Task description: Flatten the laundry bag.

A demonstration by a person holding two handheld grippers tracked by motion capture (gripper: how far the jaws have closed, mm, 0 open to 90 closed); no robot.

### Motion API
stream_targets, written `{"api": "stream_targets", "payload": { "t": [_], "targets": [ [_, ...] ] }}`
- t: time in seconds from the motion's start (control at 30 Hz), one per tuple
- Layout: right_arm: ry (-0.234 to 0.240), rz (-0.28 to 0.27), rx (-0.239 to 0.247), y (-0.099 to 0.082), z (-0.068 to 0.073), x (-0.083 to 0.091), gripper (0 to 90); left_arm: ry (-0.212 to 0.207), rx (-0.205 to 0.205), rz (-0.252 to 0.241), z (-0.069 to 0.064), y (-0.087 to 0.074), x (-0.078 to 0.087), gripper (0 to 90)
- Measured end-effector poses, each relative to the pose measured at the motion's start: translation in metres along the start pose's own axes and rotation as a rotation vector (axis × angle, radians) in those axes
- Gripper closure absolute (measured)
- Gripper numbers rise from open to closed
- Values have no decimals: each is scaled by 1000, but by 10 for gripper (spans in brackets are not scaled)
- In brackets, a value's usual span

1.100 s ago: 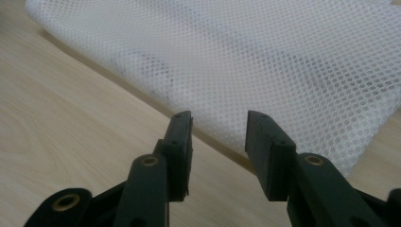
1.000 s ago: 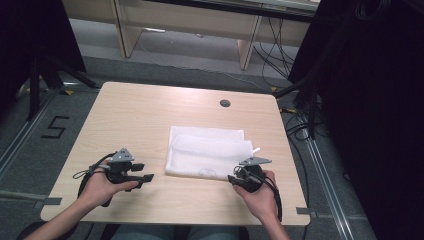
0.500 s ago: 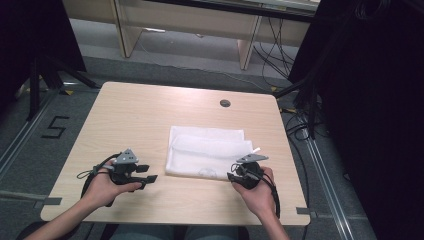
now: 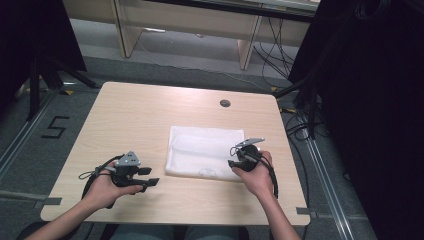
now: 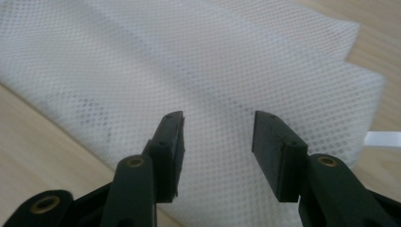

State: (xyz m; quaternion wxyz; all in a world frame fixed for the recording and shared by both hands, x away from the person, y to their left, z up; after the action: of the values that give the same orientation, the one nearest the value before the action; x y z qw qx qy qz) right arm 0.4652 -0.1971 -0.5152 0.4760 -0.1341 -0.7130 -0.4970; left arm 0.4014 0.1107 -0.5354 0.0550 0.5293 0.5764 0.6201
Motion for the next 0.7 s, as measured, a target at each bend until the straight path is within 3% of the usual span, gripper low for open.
{"api": "stream_targets", "payload": {
  "t": [0.13, 0.3, 0.33, 0.5, 0.53, 0.63, 0.7],
  "targets": [
    [-31, -17, -10, 8, -12, 0, 541, -6, 26, -3, 4, 5, -5, 479],
    [-89, -10, -74, 11, -32, 3, 535, 8, 26, -10, 9, 21, -16, 491],
    [-100, -8, -80, 11, -35, 2, 534, 10, 7, -4, 10, 23, -18, 491],
    [-117, 7, -116, 7, -47, -2, 526, 17, 15, -5, 11, 34, -29, 492],
    [-118, 18, -113, 4, -52, -4, 521, 14, 12, -7, 11, 37, -32, 492],
    [-124, 16, -161, 5, -59, -8, 502, 21, -52, 5, 7, 42, -38, 501],
    [-123, 22, -170, 5, -62, -9, 486, 16, -52, 2, 4, 43, -40, 501]
  ]
}}
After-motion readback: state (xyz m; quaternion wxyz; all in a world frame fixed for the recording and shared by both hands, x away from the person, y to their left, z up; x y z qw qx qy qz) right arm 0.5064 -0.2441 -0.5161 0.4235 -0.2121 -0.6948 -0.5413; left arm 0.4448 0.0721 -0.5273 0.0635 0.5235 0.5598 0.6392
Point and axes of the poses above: each handheld gripper's, and its own axes: x roughly backward along the jaws, y roughly out of its top, z roughly to its left, the point moved 8 cm from there along -x, roughly forward along the jaws, and after that the axes turned 2 degrees about x, right-handed, at the moved point
